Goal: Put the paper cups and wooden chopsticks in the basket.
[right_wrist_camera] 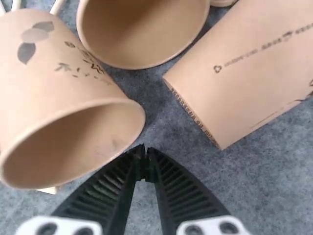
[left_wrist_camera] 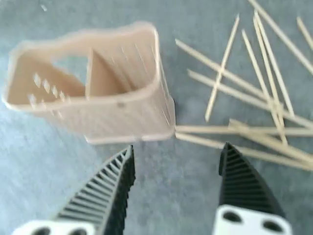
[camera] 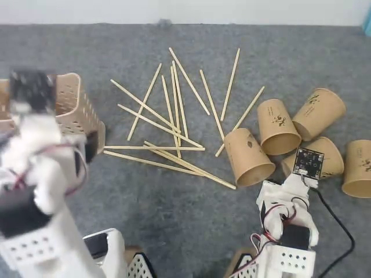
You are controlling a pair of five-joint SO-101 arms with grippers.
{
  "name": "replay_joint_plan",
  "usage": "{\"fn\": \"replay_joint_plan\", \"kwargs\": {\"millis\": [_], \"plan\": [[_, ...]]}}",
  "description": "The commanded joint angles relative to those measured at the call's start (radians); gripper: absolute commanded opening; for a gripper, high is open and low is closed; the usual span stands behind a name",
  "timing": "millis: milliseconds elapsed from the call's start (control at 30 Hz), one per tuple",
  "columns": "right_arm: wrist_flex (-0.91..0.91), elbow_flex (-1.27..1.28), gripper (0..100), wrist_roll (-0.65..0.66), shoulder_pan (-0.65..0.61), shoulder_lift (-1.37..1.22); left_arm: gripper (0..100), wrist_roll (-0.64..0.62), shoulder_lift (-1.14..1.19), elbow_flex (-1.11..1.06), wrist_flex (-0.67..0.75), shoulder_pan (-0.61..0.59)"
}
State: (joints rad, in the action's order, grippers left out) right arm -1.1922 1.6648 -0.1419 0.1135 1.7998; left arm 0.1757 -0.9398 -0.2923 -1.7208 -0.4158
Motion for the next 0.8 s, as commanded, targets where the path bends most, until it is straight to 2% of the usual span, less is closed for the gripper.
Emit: {"fn": "replay_joint_plan", "kwargs": {"millis": [0, 167, 300, 367, 467, 567, 700, 767], "plan": [[0.013, 0.006, 0.8, 0.000, 0.012, 0.010, 27, 0.005, -0.152, -0.197, 0.094, -0.075], [0.010, -0.046, 0.8, 0.000, 0.025, 0.010, 27, 0.032, -0.288, -0.443, 0.279, -0.221], [0.012, -0.147, 0.8, 0.034, 0.143, 0.010, 27, 0.084, -0.328, -0.611, 0.399, -0.298], [0.012, -0.236, 0.8, 0.144, 0.206, 0.010, 27, 0.081, -0.336, -0.697, 0.450, -0.304], [0.019, -0.336, 0.9, 0.423, 0.246, 0.010, 27, 0.060, -0.359, -0.837, 0.543, -0.301], [0.016, -0.358, 0.9, 0.681, 0.199, 0.012, 27, -0.034, -0.404, -0.978, 0.647, -0.301], [0.001, -0.307, 1.3, 0.717, 0.027, 0.010, 27, -0.051, -0.489, -1.087, 0.712, -0.307], [-0.019, -0.290, 5.6, 0.715, -0.054, 0.010, 27, -0.051, -0.545, -1.116, 0.713, -0.307]]}}
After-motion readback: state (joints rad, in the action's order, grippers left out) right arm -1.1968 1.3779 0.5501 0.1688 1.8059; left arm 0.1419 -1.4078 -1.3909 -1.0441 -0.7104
